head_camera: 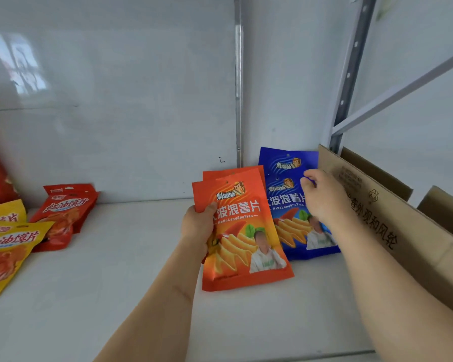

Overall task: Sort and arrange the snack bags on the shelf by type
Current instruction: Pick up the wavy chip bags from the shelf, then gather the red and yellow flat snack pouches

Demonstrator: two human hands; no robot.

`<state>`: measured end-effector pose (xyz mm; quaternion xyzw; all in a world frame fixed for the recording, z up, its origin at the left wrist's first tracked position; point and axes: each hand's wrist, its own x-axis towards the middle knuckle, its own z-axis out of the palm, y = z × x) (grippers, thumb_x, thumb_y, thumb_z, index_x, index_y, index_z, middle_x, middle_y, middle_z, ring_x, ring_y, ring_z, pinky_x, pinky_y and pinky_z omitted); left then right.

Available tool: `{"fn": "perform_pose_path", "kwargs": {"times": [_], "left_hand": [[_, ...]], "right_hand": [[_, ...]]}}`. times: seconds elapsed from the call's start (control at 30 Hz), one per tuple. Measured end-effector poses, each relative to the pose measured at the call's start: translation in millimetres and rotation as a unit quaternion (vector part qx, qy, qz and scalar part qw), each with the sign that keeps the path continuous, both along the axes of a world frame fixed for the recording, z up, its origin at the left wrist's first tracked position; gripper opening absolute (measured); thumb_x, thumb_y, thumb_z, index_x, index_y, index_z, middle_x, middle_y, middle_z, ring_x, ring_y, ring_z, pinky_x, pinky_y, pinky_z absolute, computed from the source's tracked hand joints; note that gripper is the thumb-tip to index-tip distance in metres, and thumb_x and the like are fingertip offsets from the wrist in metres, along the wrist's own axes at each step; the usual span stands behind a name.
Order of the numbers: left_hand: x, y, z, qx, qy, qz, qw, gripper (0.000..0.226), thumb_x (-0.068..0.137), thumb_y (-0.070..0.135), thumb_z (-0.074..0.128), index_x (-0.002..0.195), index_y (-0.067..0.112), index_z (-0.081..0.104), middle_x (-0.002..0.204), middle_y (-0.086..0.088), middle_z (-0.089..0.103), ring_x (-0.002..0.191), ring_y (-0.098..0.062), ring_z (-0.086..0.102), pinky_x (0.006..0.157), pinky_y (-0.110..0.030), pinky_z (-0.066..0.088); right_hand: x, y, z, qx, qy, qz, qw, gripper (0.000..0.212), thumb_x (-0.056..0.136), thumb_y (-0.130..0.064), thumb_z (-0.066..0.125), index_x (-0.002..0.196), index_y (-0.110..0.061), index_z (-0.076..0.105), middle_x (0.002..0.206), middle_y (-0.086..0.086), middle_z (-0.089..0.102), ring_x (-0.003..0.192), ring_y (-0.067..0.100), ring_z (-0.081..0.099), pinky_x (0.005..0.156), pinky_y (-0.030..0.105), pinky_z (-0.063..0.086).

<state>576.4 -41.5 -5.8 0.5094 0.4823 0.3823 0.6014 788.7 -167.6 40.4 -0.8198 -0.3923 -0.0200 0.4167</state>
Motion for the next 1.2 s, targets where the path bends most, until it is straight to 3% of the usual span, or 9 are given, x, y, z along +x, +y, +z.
{"fn": "perform_pose_path", "kwargs": {"times": [0.1, 0.2, 0.37, 0.47, 0.63, 0.77, 0.9, 1.07, 1.2], "left_hand": [[-2.9, -1.9, 5.5, 0.068, 0.078, 0.053, 0.993, 0.049, 0.098, 0.041, 0.060, 0.137, 0.014, 0.050, 0.126, -0.008, 0.067, 0.104, -0.027, 0.069, 0.089, -0.039, 0.056], [-19.5, -5.0, 10.6, 0.176, 0.236, 0.066, 0.953, 0.052, 0.100, 0.043, 0.052, 0.143, 0.015, 0.048, 0.141, -0.005, 0.057, 0.122, -0.027, 0.059, 0.094, -0.037, 0.047], [-74.8, -7.8, 14.6, 0.350, 0.486, 0.065, 0.798, 0.037, 0.104, 0.035, 0.039, 0.129, 0.018, 0.061, 0.131, -0.001, 0.060, 0.116, -0.025, 0.058, 0.089, -0.036, 0.045], [-117.1, 1.7, 15.3, 0.387, 0.548, 0.073, 0.739, 0.037, 0.104, 0.034, 0.038, 0.125, 0.017, 0.063, 0.127, -0.002, 0.063, 0.114, -0.026, 0.058, 0.089, -0.037, 0.043], [-194.6, 24.6, 18.8, 0.387, 0.572, 0.100, 0.716, 0.036, 0.104, 0.037, 0.040, 0.123, 0.019, 0.064, 0.124, 0.000, 0.064, 0.115, -0.025, 0.058, 0.090, -0.038, 0.045], [-264.0, 47.6, 19.4, 0.373, 0.561, 0.124, 0.728, 0.032, 0.102, 0.038, 0.041, 0.118, 0.020, 0.062, 0.122, -0.001, 0.063, 0.114, -0.026, 0.057, 0.086, -0.039, 0.047], [-336.9, 83.6, 18.6, 0.350, 0.504, 0.176, 0.770, 0.041, 0.100, 0.039, 0.048, 0.136, 0.020, 0.056, 0.142, -0.002, 0.054, 0.135, -0.028, 0.042, 0.106, -0.043, 0.037], [-404.9, 145.5, 9.6, 0.188, 0.417, 0.178, 0.871, 0.071, 0.095, 0.047, 0.057, 0.150, 0.010, 0.033, 0.152, -0.014, 0.038, 0.141, -0.037, 0.032, 0.113, -0.046, 0.031], [-426.4, 180.7, -7.8, 0.084, 0.342, 0.144, 0.925, 0.088, 0.077, 0.063, 0.061, 0.145, 0.013, 0.037, 0.145, -0.014, 0.046, 0.132, -0.038, 0.045, 0.110, -0.052, 0.039]], "right_hand": [[-26.7, 0.5, 3.9, -0.032, -0.115, 0.030, 0.992, 0.036, 0.103, -0.034, 0.044, 0.133, -0.017, 0.055, 0.129, 0.005, 0.059, 0.109, 0.023, 0.060, 0.088, 0.045, 0.053], [-57.8, 8.2, 7.5, -0.065, -0.196, 0.085, 0.975, 0.034, 0.104, -0.034, 0.041, 0.131, -0.019, 0.056, 0.130, 0.002, 0.059, 0.115, 0.024, 0.056, 0.096, 0.042, 0.046], [-113.9, 37.9, 6.3, -0.108, -0.270, 0.195, 0.937, 0.034, 0.104, -0.035, 0.039, 0.130, -0.021, 0.056, 0.130, -0.001, 0.059, 0.117, 0.022, 0.055, 0.095, 0.040, 0.046], [-149.3, 59.1, 1.7, -0.125, -0.281, 0.237, 0.921, 0.033, 0.103, -0.034, 0.040, 0.128, -0.021, 0.058, 0.126, 0.000, 0.061, 0.115, 0.024, 0.057, 0.091, 0.038, 0.047], [-218.3, 107.2, 1.2, -0.149, -0.254, 0.282, 0.913, 0.034, 0.102, -0.036, 0.041, 0.130, -0.023, 0.055, 0.130, 0.002, 0.058, 0.119, 0.026, 0.055, 0.091, 0.037, 0.044], [-282.9, 152.3, -3.0, -0.141, -0.178, 0.298, 0.927, 0.035, 0.102, -0.039, 0.041, 0.130, -0.023, 0.054, 0.131, 0.001, 0.059, 0.119, 0.024, 0.055, 0.090, 0.033, 0.043], [-347.9, 199.8, -14.9, -0.152, -0.061, 0.300, 0.940, 0.043, 0.100, -0.043, 0.045, 0.135, -0.018, 0.051, 0.135, 0.001, 0.059, 0.125, 0.023, 0.054, 0.095, 0.032, 0.042], [-405.2, 253.1, -36.8, -0.136, 0.091, 0.231, 0.959, 0.058, 0.099, -0.051, 0.046, 0.139, -0.010, 0.044, 0.139, 0.013, 0.056, 0.127, 0.033, 0.052, 0.099, 0.037, 0.041], [-423.3, 285.3, -46.6, -0.173, 0.110, 0.147, 0.968, 0.071, 0.092, -0.068, 0.037, 0.141, -0.015, 0.042, 0.140, 0.011, 0.054, 0.130, 0.036, 0.049, 0.107, 0.046, 0.036]]}}
